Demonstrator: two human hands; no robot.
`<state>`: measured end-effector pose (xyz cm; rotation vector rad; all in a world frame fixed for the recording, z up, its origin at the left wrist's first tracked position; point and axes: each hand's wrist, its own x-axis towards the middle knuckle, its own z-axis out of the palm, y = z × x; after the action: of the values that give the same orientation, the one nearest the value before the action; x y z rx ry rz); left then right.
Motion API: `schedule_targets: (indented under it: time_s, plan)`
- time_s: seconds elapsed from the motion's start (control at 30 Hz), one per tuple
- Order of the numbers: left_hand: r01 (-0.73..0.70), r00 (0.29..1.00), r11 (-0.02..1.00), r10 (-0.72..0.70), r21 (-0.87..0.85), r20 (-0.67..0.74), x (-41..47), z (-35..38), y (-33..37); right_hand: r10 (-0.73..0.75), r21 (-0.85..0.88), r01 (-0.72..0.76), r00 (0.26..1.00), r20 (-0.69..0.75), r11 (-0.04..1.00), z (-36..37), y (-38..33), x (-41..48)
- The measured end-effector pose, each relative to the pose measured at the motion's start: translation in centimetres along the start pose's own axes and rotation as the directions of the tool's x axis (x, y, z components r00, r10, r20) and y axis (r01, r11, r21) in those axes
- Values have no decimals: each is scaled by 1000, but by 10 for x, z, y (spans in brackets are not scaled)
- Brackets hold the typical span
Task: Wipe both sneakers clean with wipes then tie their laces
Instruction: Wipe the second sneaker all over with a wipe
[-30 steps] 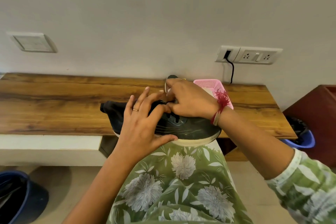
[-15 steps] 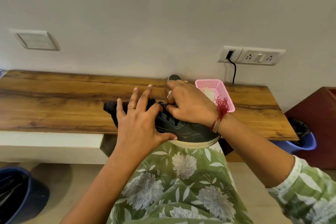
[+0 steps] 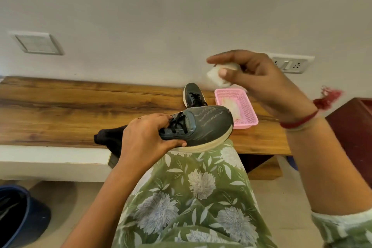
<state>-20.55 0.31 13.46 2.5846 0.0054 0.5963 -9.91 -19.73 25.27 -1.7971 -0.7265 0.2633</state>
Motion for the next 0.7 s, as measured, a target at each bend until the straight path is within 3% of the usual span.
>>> schedule_targets:
  time_s: [0.07, 0.17, 0.27, 0.43, 0.53, 0.63, 0.7]
  plan:
    - [-23, 1000, 999, 23, 46, -3, -2, 1, -2, 14, 95, -8, 998, -64, 995, -4, 10, -14]
    - [-38, 999, 998, 37, 58, 16, -3, 5, -3, -3, -145, -32, 971, -238, 989, 11, 40, -34]
    - [-34, 999, 998, 33, 44, 16, -4, 7, -2, -131, -427, -21, 938, -322, 904, 32, 58, -53]
    - [19, 999, 999, -18, 31, -28, -5, 8, 8, -275, -626, 68, 931, -240, 777, 73, 65, -73]
    - [59, 998, 998, -59, 9, -34, -3, 7, 11, -383, -768, 117, 907, -176, 629, 79, 69, -74]
    - [89, 996, 996, -90, -32, -21, -5, 7, 18, -453, -834, 73, 863, -222, 547, 66, 67, -65]
    - [104, 994, 993, -106, -50, -41, -7, 7, 22, -448, -832, 24, 851, -275, 555, 57, 65, -62]
